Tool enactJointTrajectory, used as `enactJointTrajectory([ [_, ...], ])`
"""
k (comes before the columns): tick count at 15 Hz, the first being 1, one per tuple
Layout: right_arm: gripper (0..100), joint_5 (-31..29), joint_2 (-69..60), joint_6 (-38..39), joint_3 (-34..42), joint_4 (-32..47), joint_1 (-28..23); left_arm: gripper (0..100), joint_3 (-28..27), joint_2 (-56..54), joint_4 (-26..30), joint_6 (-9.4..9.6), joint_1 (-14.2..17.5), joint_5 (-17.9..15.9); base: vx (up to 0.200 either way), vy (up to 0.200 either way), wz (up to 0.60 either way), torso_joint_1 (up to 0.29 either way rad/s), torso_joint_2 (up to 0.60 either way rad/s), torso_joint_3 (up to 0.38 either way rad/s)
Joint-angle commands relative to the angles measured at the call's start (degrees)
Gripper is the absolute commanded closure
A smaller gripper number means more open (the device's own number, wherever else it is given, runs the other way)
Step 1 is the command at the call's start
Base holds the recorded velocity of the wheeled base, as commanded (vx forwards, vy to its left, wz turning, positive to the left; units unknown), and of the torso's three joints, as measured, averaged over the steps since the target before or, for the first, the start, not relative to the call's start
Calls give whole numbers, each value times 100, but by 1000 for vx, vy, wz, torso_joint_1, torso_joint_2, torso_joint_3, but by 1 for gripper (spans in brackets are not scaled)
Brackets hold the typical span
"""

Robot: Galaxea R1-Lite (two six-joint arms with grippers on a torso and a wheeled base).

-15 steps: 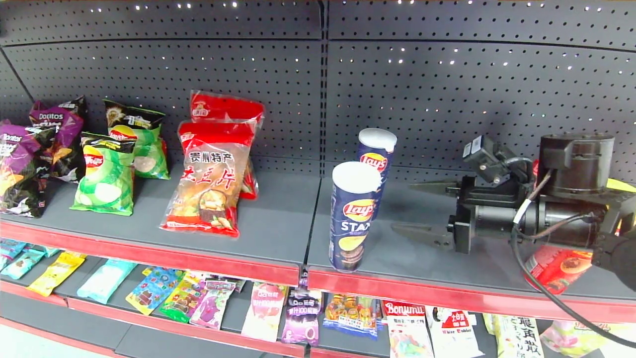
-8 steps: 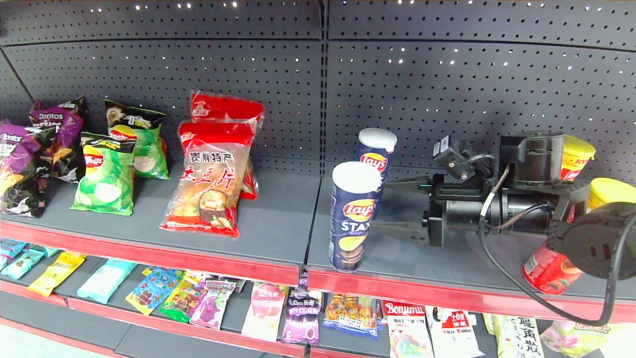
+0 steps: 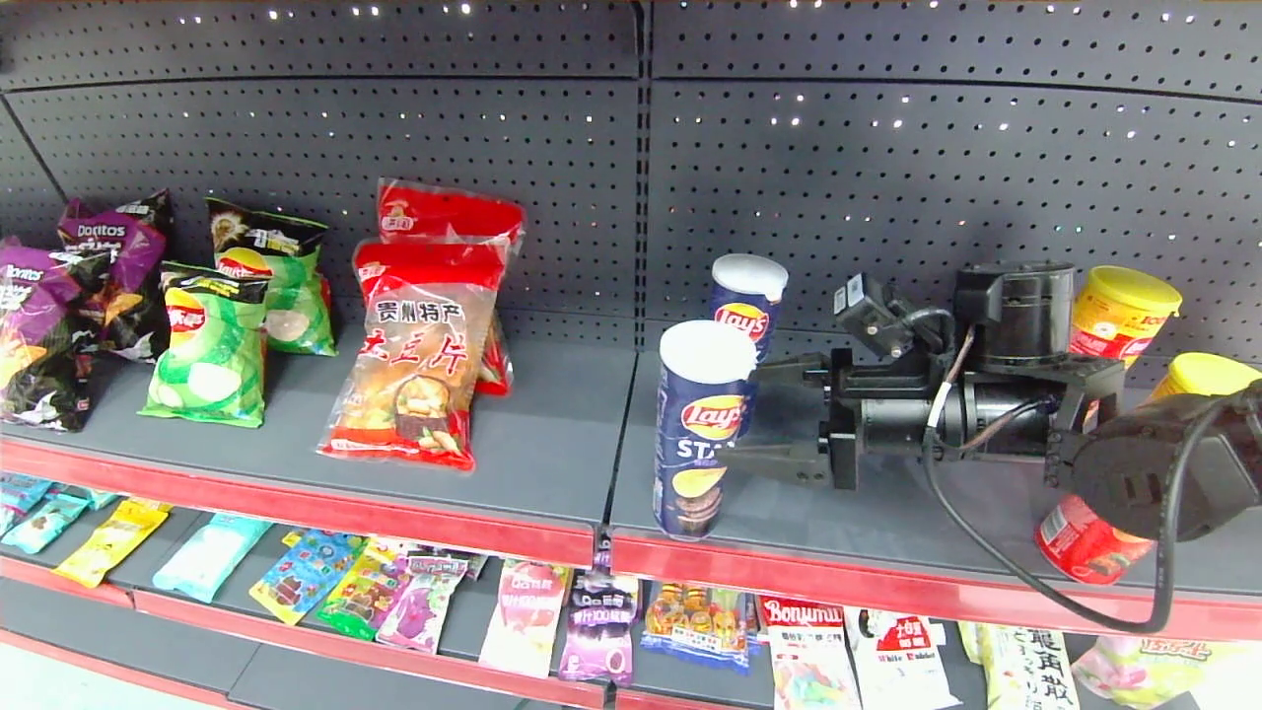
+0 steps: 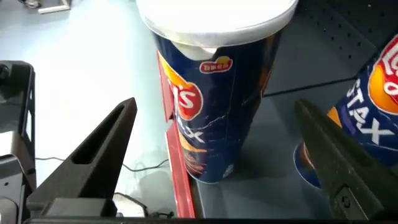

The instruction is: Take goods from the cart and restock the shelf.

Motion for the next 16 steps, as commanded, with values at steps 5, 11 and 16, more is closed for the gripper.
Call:
enactJointTrajectory([
  [5,0,232,447,19,-497,-3,69,0,1,-2,0,-1,0,0,0,0,0,0,0,0],
  [11,0,601,711,27,-778,-3,104,0,1,-2,0,-1,0,0,0,0,0,0,0,0],
  [16,0,601,887,45,-901,-3,183,0,1,-2,0,-1,0,0,0,0,0,0,0,0],
])
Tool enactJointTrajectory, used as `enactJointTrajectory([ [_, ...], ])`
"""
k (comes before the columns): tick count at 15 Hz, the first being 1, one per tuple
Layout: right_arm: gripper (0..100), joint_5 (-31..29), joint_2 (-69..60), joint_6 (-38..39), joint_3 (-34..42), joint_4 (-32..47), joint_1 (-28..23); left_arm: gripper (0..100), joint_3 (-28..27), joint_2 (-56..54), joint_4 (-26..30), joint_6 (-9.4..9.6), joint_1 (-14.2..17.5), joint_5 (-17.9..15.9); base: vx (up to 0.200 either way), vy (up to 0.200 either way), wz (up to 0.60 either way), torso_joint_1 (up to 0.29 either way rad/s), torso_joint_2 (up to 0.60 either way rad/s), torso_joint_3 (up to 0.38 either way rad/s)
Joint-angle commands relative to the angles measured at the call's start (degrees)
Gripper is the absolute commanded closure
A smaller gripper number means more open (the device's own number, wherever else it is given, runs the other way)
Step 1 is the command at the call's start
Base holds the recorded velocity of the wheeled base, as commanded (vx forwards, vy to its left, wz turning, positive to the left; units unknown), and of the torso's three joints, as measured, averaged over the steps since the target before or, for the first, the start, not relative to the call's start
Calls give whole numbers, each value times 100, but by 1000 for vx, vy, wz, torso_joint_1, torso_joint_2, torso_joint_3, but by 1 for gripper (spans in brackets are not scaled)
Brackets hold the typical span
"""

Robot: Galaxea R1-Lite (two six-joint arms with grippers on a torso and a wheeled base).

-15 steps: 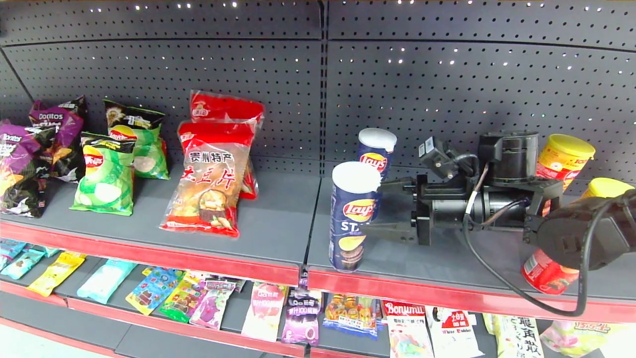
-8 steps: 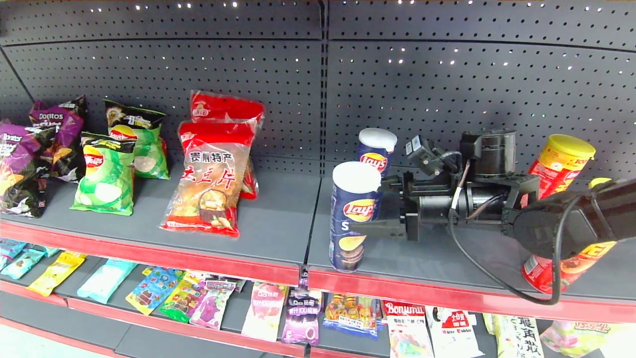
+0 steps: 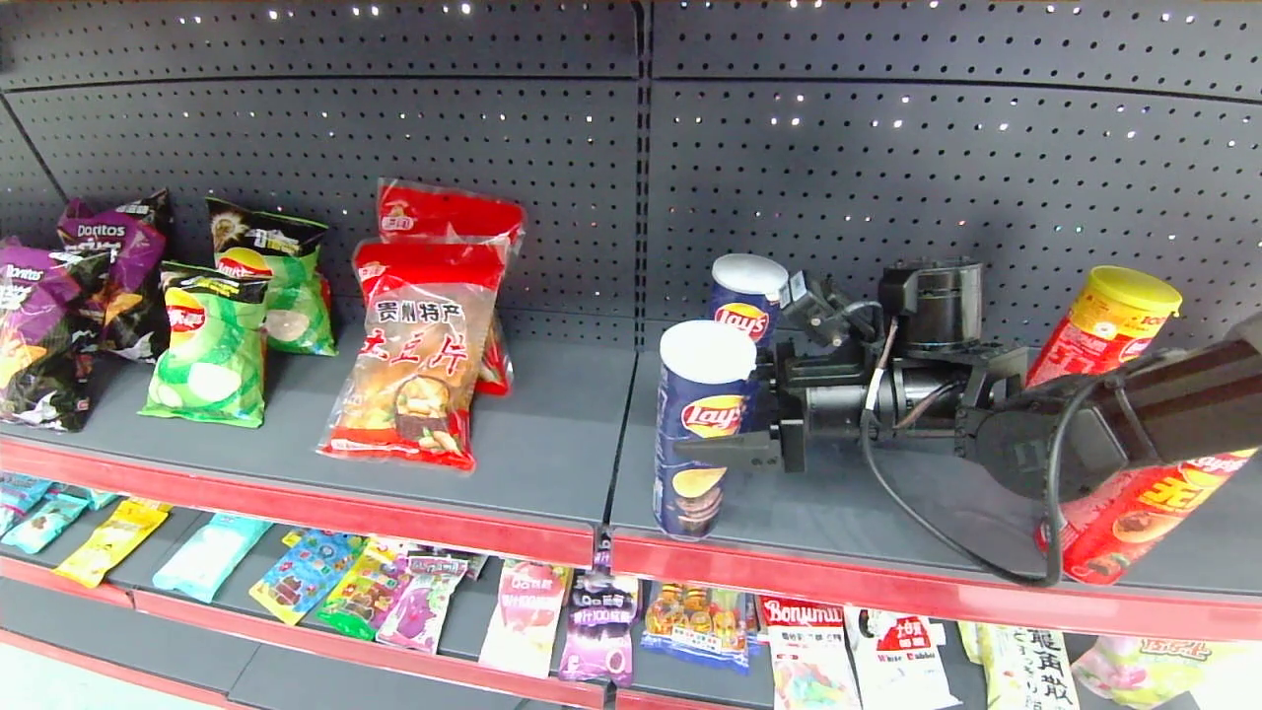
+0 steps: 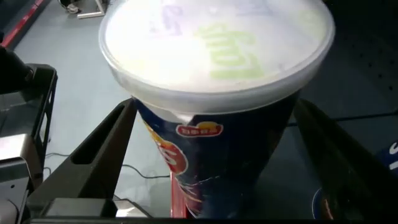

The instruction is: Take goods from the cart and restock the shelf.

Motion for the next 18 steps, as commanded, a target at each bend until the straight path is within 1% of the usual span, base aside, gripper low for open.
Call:
enactJointTrajectory([
  [1,0,9,125,-1,-75,0,11,0,1,-2,0,-1,0,-2,0,0,0,0,0,0],
  [5,0,9,222,25,-189,0,2,0,1,-2,0,-1,0,-2,0,0,0,0,0,0],
  [6,100,9,231,25,-207,0,2,0,1,-2,0,-1,0,-2,0,0,0,0,0,0],
  [9,100,0,283,25,-277,0,29,0,1,-2,0,-1,0,-2,0,0,0,0,0,0],
  [13,100,-70,108,-37,-163,-9,46,0,1,-2,0,-1,0,-2,0,0,0,0,0,0],
  [14,100,-158,29,-37,-110,-9,46,0,1,-2,0,-1,0,-2,0,0,0,0,0,0],
  [16,100,-633,-367,-10,224,-27,46,0,1,-2,0,-1,0,-2,0,0,0,0,0,0],
  [18,100,-853,-710,16,637,-229,20,0,1,-2,0,-1,0,-2,0,0,0,0,0,0],
])
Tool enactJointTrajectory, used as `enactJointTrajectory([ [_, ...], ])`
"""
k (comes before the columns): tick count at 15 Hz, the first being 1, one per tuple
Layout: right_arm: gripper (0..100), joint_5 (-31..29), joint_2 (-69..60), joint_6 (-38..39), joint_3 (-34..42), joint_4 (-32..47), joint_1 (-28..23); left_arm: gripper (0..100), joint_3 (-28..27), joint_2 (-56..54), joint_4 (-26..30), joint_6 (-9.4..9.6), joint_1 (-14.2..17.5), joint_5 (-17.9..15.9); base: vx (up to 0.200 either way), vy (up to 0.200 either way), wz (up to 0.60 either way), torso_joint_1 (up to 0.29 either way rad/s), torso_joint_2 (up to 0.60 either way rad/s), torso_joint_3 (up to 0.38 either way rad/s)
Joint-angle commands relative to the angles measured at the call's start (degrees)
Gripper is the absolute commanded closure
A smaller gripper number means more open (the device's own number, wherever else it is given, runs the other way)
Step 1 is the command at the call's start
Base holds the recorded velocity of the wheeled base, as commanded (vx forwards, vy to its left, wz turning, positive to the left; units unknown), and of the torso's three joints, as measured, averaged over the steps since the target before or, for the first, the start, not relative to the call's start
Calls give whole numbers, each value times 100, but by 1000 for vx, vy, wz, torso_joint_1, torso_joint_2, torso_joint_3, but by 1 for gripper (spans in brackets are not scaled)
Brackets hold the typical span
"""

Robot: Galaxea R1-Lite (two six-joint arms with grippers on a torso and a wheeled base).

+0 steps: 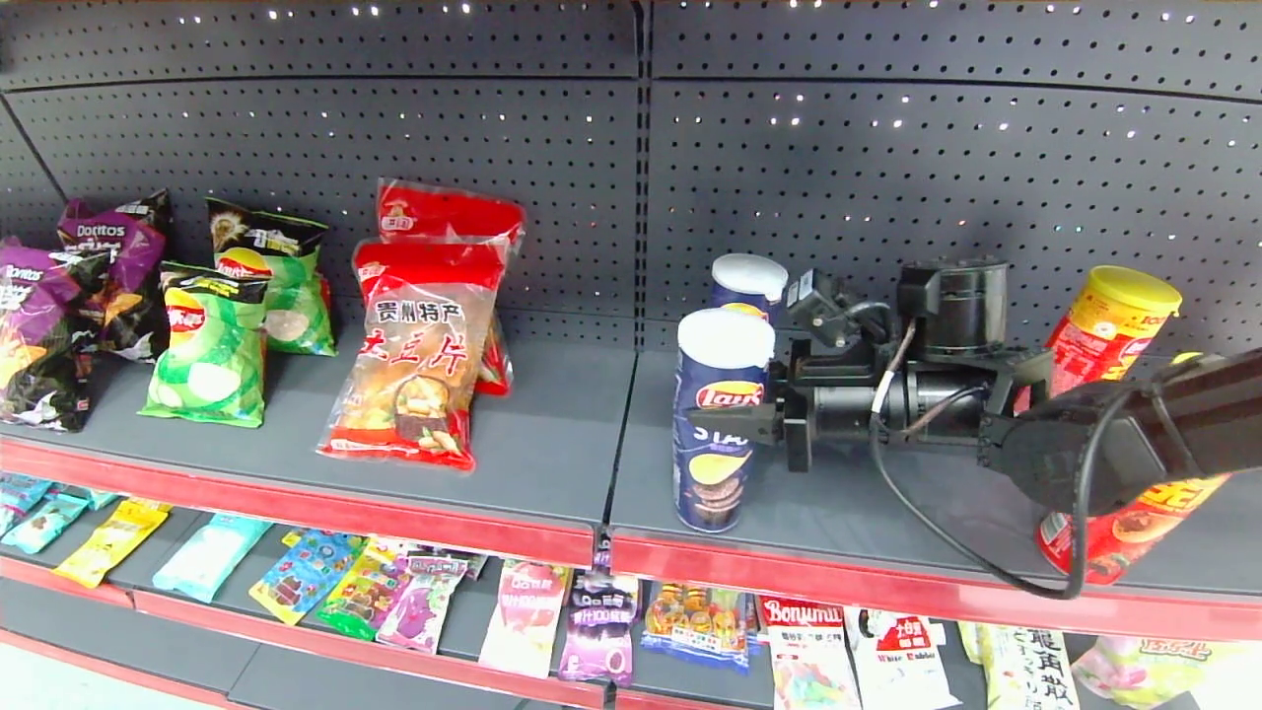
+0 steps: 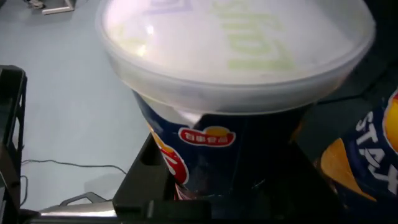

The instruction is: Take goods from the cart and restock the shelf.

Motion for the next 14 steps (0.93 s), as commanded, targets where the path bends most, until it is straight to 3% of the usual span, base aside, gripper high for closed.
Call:
enactJointTrajectory([
  [1,100,-157,-453,25,448,-225,-22,0,1,-2,0,-1,0,-2,0,0,0,0,0,0],
  [6,100,-711,-568,588,1520,-1719,13,0,1,-2,0,-1,0,-2,0,0,0,0,0,0],
  [14,100,-711,-365,579,1511,-1745,101,0,1,-2,0,-1,0,-2,0,0,0,0,0,0],
])
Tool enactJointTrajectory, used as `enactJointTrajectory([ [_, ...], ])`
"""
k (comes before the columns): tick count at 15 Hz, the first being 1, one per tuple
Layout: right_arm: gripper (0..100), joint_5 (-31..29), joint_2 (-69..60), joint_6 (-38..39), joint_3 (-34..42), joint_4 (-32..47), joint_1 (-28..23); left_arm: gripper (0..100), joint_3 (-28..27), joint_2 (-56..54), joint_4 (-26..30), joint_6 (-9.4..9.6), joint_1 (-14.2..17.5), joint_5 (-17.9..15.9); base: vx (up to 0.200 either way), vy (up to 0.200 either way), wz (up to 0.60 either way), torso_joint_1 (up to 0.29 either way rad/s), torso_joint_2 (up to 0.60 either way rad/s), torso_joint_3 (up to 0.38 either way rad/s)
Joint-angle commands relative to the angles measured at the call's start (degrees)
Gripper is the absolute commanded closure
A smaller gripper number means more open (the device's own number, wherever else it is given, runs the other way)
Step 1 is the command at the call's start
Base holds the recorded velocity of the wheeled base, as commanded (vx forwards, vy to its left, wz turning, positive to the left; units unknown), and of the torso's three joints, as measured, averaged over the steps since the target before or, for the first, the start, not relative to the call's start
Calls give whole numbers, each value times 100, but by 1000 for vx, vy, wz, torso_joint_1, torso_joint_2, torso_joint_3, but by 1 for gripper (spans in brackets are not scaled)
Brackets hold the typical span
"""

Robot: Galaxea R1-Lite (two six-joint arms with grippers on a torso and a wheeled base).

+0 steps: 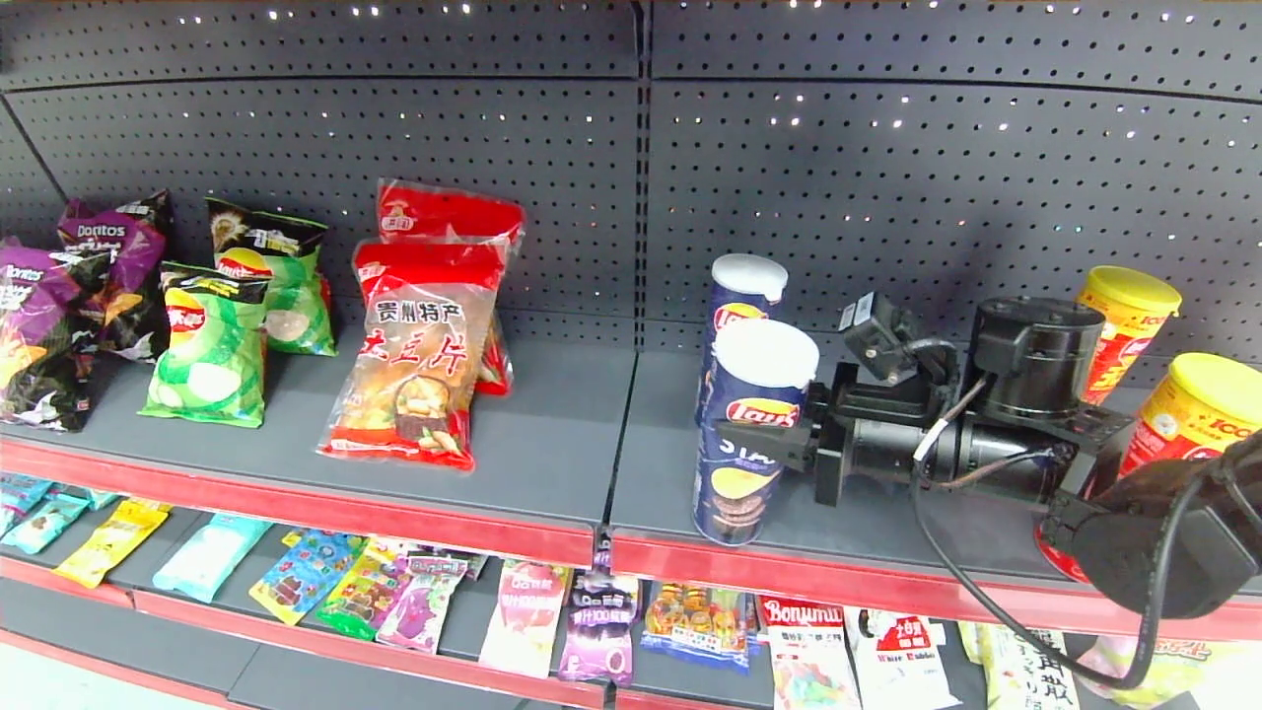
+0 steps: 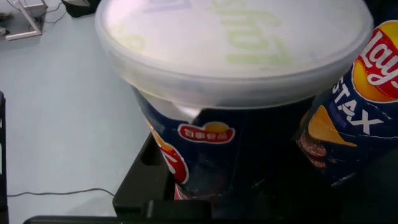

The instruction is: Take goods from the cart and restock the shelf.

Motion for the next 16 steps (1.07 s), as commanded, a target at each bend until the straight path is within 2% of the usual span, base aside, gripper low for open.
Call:
enactJointTrajectory([
  [1,100,3,150,-8,-32,9,15,0,1,-2,2,-1,0,-2,0,0,0,0,0,0],
  [8,100,-111,167,168,-366,17,-72,0,1,-2,2,-1,0,-2,0,0,0,0,0,0],
  [16,100,-111,281,159,-278,-35,-169,0,1,-2,2,-1,0,-2,0,0,0,0,0,0],
])
